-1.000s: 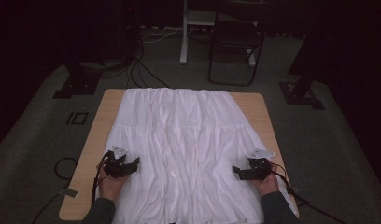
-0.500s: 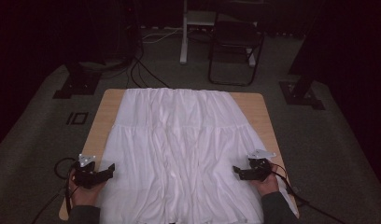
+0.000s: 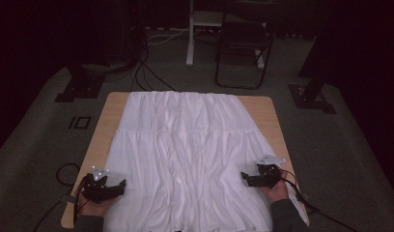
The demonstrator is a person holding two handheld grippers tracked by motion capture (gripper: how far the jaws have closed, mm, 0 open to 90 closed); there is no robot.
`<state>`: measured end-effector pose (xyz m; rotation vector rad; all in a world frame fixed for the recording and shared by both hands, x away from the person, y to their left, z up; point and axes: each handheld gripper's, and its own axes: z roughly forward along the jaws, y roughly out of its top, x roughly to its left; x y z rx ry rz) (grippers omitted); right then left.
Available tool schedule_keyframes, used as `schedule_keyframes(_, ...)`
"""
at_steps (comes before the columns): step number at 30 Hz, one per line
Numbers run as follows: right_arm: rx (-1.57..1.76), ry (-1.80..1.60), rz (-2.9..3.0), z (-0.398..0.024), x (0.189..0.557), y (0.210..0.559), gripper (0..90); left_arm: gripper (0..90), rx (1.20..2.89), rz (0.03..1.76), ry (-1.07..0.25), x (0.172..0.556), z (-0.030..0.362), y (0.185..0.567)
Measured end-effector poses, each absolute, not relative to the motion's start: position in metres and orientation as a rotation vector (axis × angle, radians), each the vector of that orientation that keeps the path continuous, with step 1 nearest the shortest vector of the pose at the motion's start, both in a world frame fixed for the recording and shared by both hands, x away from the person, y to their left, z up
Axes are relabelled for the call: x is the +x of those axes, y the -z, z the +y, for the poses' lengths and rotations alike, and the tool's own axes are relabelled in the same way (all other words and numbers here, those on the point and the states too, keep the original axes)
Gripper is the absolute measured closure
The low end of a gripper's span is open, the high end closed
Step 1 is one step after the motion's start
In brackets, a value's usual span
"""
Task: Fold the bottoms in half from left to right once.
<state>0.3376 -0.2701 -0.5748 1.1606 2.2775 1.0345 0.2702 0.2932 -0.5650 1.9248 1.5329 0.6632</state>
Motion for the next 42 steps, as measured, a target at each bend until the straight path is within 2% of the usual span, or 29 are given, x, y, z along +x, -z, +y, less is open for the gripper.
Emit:
schedule_keyframes(4,1.16,-1.031,2.276,-0.27,0.337,0.575,14.0,9.9,1.944,1.512,-0.656,0.269,0.289,0.565)
schedule_keyframes(5,1.158,-1.034,2.281,-0.27,0.336,0.575,11.4,10.3,1.943,1.507,-0.654,0.269,0.289,0.565)
schedule_keyframes(7,1.15,-1.031,2.286,-0.269,0.335,0.575,13.6,13.7,1.944,1.496,-0.654,0.268,0.29,0.563)
schedule_keyframes(8,1.158,-1.044,2.277,-0.27,0.332,0.574,20.9,20.1,1.943,1.489,-0.653,0.268,0.29,0.563)
schedule_keyframes(9,1.156,-1.03,2.265,-0.274,0.327,0.569,23.3,32.2,1.945,1.469,-0.651,0.266,0.29,0.561)
schedule_keyframes(10,1.156,-1.03,2.265,-0.274,0.327,0.569,23.3,39.4,1.945,1.469,-0.651,0.266,0.29,0.561)
schedule_keyframes(12,1.232,-1.073,2.103,-0.298,0.318,0.552,19.9,53.6,1.949,1.453,-0.647,0.265,0.291,0.56)
schedule_keyframes(14,1.314,-1.052,2.042,-0.315,0.313,0.548,12.4,66.8,1.945,1.448,-0.642,0.265,0.293,0.559)
schedule_keyframes(18,1.415,-0.947,2.029,-0.335,0.308,0.56,10.1,84.2,1.959,1.431,-0.626,0.266,0.291,0.558)
schedule_keyframes(21,1.428,-0.929,2.031,-0.34,0.306,0.563,9.7,85.8,1.982,1.427,-0.655,0.266,0.287,0.558)
schedule_keyframes(28,1.436,-0.941,2.078,-0.335,0.308,0.57,9.7,85.8,1.966,1.428,-0.621,0.267,0.291,0.558)
schedule_keyframes(42,1.445,-0.901,2.094,-0.327,0.309,0.574,9.3,85.8,1.973,1.423,-0.642,0.267,0.289,0.558)
